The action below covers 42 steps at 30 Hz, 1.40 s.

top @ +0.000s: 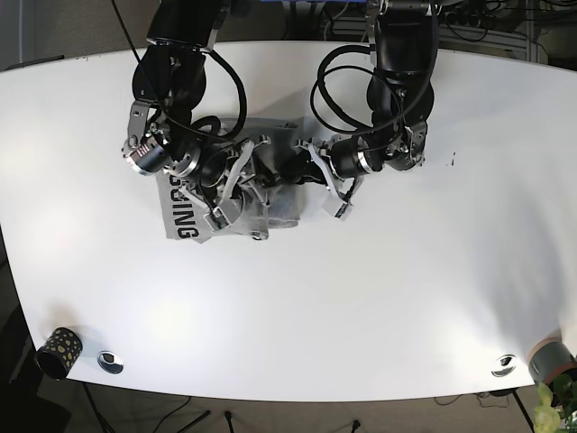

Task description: Fold the T-shirt properly

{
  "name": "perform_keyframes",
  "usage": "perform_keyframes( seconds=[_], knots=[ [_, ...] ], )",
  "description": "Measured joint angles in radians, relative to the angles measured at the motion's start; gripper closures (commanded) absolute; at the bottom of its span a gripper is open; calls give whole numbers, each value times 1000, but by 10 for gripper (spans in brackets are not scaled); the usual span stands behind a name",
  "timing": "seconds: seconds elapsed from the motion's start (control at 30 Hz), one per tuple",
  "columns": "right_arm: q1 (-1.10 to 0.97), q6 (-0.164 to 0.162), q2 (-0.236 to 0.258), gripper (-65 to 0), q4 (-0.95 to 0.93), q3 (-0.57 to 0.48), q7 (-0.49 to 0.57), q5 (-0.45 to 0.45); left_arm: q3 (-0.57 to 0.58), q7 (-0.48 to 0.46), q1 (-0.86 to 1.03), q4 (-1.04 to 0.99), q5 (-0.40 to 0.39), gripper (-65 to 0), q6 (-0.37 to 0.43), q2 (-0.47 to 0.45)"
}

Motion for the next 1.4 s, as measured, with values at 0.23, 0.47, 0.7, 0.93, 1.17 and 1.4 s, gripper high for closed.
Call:
perform_keyframes(
  seconds=[0.23, 0.47, 0.7, 0.93, 1.17, 1.4],
  knots=[
    [-43, 0, 89, -509, 109, 11, 3, 171, 0, 3, -3, 0, 0, -67, -2, 0],
    [-52, -1, 137, -509, 124, 140, 3, 256, 2, 64, 19, 119, 53, -67, 3, 0],
    [-71, 0, 181, -509, 69, 144, 0, 250, 5, 87, 84, 364, 83, -67, 15, -44],
    [-47, 0, 182, -499, 34, 144, 3, 136, -3, 88, 68, 508, 97, -68, 18, -201],
    [92, 1, 180, -217, -21, 144, 67, -3, 130, 86, 16, 531, 94, -68, 18, -211],
    [216, -5, 185, -67, -251, 145, 143, -126, 304, 97, -1, 529, 102, -68, 17, -158]
  ],
)
